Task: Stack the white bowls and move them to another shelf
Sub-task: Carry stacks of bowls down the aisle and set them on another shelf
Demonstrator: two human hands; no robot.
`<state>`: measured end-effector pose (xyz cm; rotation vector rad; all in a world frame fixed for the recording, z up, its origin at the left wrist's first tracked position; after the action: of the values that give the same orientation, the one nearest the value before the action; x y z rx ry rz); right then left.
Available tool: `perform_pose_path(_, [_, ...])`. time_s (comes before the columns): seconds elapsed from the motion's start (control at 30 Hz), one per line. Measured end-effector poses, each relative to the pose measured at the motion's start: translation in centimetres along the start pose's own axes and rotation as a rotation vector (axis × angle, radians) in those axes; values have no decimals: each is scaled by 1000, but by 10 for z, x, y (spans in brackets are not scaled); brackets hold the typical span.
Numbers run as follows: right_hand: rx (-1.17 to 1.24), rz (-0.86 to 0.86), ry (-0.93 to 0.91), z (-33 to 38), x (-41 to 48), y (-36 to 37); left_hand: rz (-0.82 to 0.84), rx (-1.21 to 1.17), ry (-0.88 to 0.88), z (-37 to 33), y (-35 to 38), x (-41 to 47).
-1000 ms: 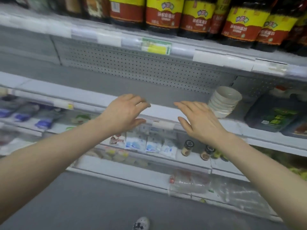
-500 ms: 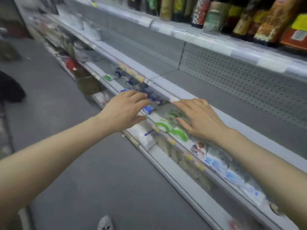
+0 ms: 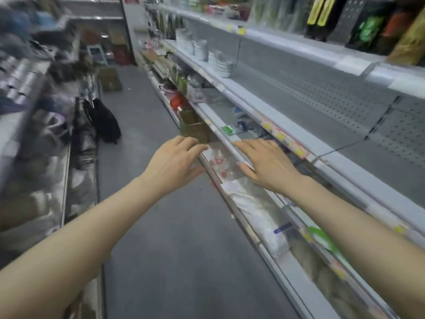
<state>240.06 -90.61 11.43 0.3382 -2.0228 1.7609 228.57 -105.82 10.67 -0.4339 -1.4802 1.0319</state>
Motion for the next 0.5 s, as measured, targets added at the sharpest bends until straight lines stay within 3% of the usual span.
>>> perform_pose_path(0.23, [37,12,-114,10,137,100,33,50,-154,140,73,21])
perform_pose_path(0.5, [33,5,-209,-21,327,204,-12,91,-264,300,154,111])
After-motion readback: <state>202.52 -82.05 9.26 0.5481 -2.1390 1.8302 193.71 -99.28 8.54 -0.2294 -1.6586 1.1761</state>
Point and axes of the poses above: each hand's wrist, its own x-axis towards the middle knuckle, its own y-axis out of the palm, z = x × y, the point moved 7 cm from there along x, towards the middle knuckle, and after that the axes turned 11 degrees about -z, right-handed, at the moved point
